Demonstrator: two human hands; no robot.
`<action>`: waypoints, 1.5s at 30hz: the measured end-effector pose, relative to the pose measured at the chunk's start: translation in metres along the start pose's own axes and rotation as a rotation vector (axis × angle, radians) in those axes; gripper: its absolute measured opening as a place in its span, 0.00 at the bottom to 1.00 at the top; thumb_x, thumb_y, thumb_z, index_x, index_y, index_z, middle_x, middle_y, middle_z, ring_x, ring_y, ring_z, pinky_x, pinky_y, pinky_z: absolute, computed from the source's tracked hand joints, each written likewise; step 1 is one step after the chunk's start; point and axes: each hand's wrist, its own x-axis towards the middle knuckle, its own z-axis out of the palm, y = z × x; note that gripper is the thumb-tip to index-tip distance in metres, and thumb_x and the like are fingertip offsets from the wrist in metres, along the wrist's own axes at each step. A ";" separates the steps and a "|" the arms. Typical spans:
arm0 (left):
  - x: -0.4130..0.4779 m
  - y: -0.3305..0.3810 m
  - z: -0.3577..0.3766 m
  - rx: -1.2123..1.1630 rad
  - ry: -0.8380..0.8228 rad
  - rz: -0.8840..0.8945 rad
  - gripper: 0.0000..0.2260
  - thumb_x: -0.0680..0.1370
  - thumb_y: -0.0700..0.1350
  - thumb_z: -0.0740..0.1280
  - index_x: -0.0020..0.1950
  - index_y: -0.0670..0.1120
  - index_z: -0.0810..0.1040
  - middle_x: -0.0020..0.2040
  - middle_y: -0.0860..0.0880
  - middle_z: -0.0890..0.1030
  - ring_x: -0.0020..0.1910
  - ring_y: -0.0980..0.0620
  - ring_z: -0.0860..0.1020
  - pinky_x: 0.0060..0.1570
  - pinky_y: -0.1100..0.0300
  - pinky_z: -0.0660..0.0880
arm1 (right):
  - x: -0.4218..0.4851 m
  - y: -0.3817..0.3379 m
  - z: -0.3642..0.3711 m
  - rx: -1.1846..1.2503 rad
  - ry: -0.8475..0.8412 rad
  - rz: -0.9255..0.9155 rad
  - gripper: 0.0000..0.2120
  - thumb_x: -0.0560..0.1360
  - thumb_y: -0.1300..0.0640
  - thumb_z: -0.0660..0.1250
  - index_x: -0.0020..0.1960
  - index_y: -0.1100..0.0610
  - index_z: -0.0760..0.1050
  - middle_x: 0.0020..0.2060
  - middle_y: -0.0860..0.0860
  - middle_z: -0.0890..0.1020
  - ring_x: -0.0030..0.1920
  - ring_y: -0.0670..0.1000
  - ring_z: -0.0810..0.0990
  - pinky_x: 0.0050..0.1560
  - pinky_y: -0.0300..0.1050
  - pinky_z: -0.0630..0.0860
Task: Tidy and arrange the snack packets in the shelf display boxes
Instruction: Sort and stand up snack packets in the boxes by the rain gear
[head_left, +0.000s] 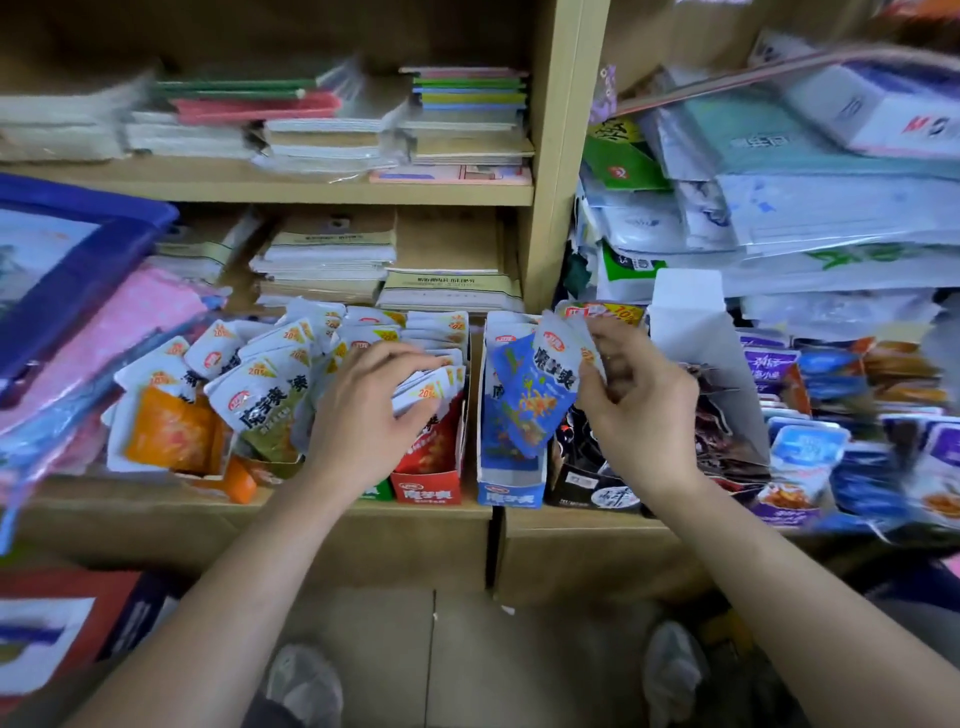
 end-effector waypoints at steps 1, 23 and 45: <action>-0.002 -0.001 -0.001 -0.013 -0.003 -0.005 0.17 0.76 0.45 0.74 0.64 0.54 0.81 0.61 0.57 0.77 0.64 0.52 0.75 0.61 0.51 0.74 | -0.002 0.002 0.003 -0.022 -0.106 -0.006 0.16 0.76 0.65 0.69 0.63 0.54 0.79 0.44 0.42 0.83 0.38 0.44 0.79 0.42 0.38 0.79; -0.023 0.028 -0.002 0.180 -0.300 0.344 0.13 0.73 0.65 0.67 0.49 0.61 0.85 0.66 0.61 0.76 0.74 0.49 0.65 0.67 0.43 0.65 | 0.012 -0.004 -0.007 -0.050 -0.960 -0.039 0.17 0.73 0.48 0.74 0.61 0.46 0.81 0.53 0.48 0.83 0.54 0.47 0.78 0.58 0.46 0.74; -0.019 0.029 0.004 0.189 -0.301 0.420 0.04 0.74 0.53 0.74 0.48 0.60 0.85 0.66 0.61 0.79 0.75 0.50 0.67 0.73 0.45 0.59 | 0.013 0.024 0.003 -0.261 -0.801 -0.138 0.10 0.74 0.59 0.73 0.53 0.48 0.82 0.60 0.38 0.80 0.74 0.42 0.62 0.66 0.55 0.59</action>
